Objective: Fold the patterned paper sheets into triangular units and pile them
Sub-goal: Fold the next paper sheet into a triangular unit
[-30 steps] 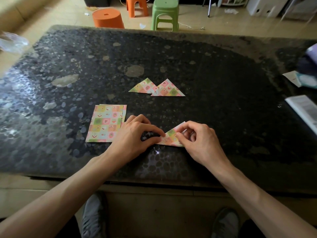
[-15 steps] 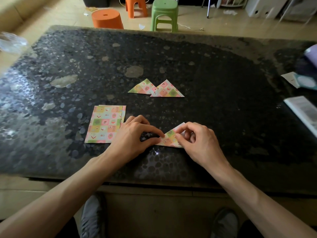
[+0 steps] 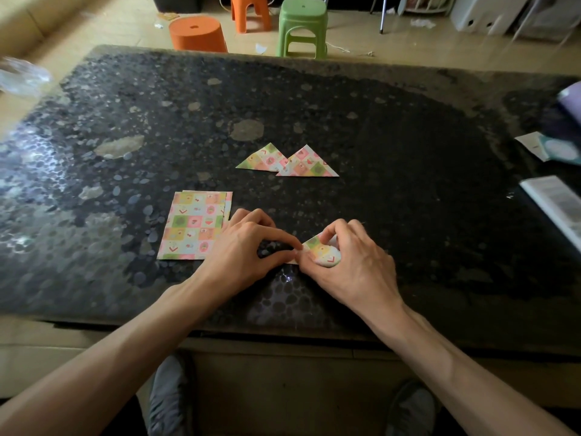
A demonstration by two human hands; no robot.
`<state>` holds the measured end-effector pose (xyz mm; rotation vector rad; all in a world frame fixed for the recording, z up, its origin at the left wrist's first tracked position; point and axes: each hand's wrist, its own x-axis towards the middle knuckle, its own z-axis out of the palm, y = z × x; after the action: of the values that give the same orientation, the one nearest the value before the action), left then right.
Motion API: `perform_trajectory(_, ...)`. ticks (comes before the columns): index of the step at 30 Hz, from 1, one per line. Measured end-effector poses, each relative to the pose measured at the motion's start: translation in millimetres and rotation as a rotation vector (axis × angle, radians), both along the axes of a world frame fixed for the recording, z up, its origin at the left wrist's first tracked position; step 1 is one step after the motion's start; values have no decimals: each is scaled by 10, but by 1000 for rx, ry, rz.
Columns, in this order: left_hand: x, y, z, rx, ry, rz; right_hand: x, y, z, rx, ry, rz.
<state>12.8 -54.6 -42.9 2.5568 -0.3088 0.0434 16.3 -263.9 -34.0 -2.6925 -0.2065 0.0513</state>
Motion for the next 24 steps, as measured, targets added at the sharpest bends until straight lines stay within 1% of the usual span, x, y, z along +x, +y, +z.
perform_trajectory(8,-11,13,21,30,11,12,-26,30,-1,-22,-6,5)
perform_trajectory(15,42,105,158,72,174,-97,-32,47,-12,-43,-14,5)
perform_trajectory(19,57,110,205,64,218,-104,-67,77,-31,-83,-79,12)
perform_trajectory(24,78,137,225,65,261,-117,-75,110,-18,-107,-80,3)
